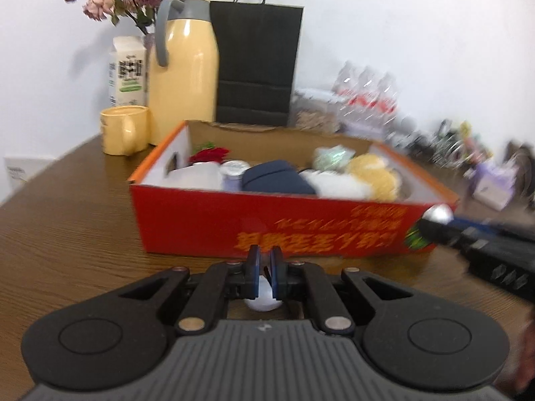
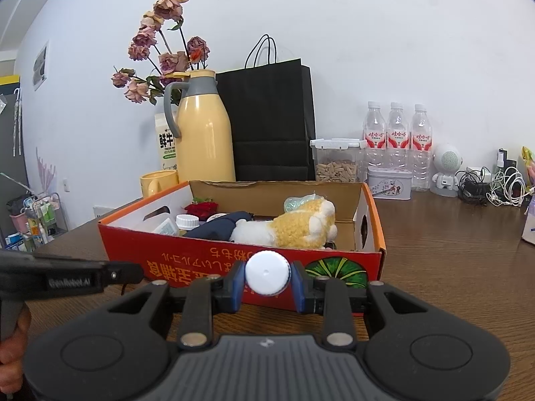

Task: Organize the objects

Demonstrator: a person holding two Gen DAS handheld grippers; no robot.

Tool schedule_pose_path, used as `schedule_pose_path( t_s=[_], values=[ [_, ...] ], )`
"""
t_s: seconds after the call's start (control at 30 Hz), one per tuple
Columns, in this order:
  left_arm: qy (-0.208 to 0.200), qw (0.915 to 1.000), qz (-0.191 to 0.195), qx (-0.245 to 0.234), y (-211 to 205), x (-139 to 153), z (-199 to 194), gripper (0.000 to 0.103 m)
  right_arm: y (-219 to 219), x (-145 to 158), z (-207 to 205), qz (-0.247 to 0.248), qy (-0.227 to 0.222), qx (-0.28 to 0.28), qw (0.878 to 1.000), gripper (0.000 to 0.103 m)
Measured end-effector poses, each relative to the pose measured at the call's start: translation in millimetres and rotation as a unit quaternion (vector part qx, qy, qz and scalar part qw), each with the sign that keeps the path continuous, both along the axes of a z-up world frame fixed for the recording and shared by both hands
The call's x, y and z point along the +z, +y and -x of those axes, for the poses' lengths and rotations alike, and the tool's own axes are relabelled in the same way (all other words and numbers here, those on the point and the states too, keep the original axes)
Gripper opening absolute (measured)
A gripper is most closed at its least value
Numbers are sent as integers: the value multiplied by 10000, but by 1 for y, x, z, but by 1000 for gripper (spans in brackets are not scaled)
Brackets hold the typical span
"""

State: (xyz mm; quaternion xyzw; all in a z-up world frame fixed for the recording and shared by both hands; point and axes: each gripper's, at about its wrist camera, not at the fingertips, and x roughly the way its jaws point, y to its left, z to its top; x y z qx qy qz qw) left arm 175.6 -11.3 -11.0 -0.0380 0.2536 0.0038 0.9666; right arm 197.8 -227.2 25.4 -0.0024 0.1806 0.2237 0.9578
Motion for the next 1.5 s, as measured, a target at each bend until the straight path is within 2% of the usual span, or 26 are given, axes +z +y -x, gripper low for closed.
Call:
schedule_pose_path(
  t_s=[0.1, 0.23, 0.43, 0.87, 1.03, 1.3, 1.5],
  values=[
    [16, 9992, -370, 141, -1, -5, 3, 7, 0, 0, 0, -1, 1, -2, 10000, 28],
    [-196, 9948, -969, 232, -8, -6, 12, 7, 0, 0, 0, -2, 0, -2, 10000, 28],
    [-423, 9885, -1433, 235, -13, -5, 22, 7, 0, 0, 0, 1, -2, 0, 10000, 28],
    [-726, 9898, -1229, -29, -14, 11, 34, 7, 0, 0, 0, -1, -6, 4, 10000, 28],
    [-441, 9908, -1245, -290, -25, 1, 25, 7, 1, 1, 1, 6, -8, 11, 10000, 28],
    [-263, 9938, -816, -710, -34, -5, 26, 8, 1, 0, 1, 9, -11, 13, 10000, 28],
    [-78, 9934, -676, -918, -41, -9, 24, 9, 3, 2, 2, 2, -32, 13, 10000, 28]
  ],
)
